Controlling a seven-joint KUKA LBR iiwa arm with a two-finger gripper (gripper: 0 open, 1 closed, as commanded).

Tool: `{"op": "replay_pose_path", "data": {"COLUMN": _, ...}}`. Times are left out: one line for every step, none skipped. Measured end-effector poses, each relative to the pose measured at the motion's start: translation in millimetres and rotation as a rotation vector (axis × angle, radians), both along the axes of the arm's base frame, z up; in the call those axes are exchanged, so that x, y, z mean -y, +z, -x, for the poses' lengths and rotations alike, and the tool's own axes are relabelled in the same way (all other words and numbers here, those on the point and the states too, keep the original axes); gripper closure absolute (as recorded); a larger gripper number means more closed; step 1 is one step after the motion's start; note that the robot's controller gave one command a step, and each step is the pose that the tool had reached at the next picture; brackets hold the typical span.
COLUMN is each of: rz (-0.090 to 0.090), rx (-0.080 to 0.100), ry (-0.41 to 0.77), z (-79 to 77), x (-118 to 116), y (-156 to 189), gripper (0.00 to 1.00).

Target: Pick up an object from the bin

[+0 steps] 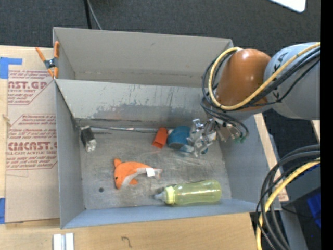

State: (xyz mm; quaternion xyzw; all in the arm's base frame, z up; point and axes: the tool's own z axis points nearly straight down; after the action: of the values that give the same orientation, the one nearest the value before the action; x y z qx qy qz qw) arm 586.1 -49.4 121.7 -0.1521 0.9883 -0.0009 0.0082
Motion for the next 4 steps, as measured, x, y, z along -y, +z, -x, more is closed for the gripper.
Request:
{"op": "replay_pose_path", "data": {"rz": 0.002, "rx": -0.017, "ry": 0.0, "z": 4.1, "x": 1.3, "y": -2.7, "gripper": 0.0}}
{"op": "replay_pose_path", "data": {"rz": 0.001, "rx": -0.014, "ry": -0.001, "z": 3.5, "x": 1.0, "y": -2.4, "gripper": 0.0}}
{"op": "replay_pose_path", "data": {"rz": -0.001, "rx": 0.018, "ry": -0.035, "z": 5.9, "x": 6.7, "y": -1.9, "gripper": 1.0}}
{"op": "replay_pose_path", "data": {"rz": 0.003, "rx": -0.014, "ry": -0.034, "z": 13.3, "x": 9.4, "y": -6.2, "gripper": 0.0}}
